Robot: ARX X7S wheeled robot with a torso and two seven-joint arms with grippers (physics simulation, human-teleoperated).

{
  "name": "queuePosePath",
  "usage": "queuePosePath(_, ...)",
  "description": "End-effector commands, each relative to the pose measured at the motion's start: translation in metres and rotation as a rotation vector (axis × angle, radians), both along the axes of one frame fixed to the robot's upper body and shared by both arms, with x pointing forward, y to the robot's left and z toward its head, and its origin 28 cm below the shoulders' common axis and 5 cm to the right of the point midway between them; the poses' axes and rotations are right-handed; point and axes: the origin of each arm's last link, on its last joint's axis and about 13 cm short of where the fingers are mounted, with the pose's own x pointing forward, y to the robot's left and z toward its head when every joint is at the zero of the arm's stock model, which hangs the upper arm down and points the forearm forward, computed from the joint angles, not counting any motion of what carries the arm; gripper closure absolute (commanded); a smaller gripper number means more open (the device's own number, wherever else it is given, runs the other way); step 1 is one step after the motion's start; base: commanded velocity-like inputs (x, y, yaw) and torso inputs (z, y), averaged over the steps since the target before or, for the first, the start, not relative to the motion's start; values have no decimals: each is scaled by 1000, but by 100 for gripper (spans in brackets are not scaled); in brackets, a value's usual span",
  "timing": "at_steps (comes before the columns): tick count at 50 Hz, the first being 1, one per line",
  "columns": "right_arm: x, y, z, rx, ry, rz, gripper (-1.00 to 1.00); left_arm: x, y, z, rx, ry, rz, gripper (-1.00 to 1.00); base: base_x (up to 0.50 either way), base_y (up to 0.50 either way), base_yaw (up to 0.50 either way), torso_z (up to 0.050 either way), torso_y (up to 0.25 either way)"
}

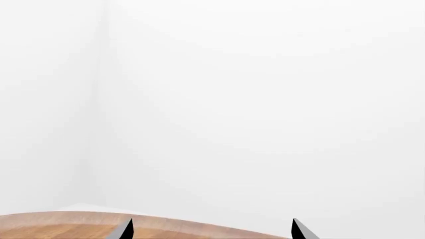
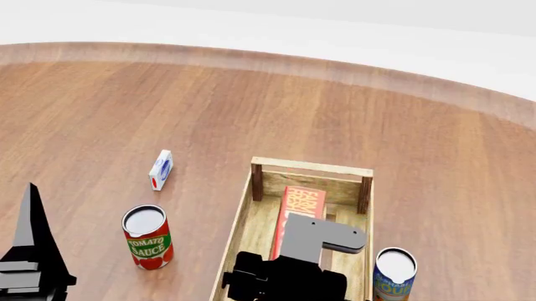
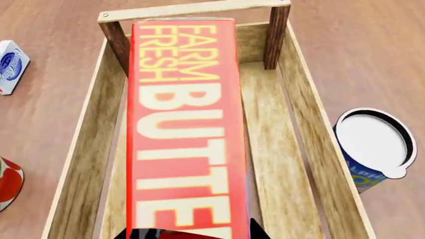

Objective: Pick up the butter and put it in the tray.

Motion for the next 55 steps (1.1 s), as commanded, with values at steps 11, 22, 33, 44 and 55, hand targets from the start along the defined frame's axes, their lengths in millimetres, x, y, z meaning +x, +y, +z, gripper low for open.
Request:
queuePosePath(11,4,0,-2,-30,-6,-9,100,0,0,0,1,4,-3,-100,0,0,0,1,2)
queuePosePath(22,3,0,-5,-23,21,-16,100,0,-1,1,1,5,-6,-100,0,0,0,0,1)
queuePosePath(33,3,0,-6,-10,26,-14,100,0,-1,-1,2,9,-9,-100,0,0,0,1,2)
queuePosePath(44,3,0,-5,3,27,-10,100,0,-1,-1,3,9,-9,-100,0,0,0,0,1)
queuePosePath(55,4,1,-5,6,27,16,-100,-1,-2,-1,1,15,-22,-100,0,0,0,0,1)
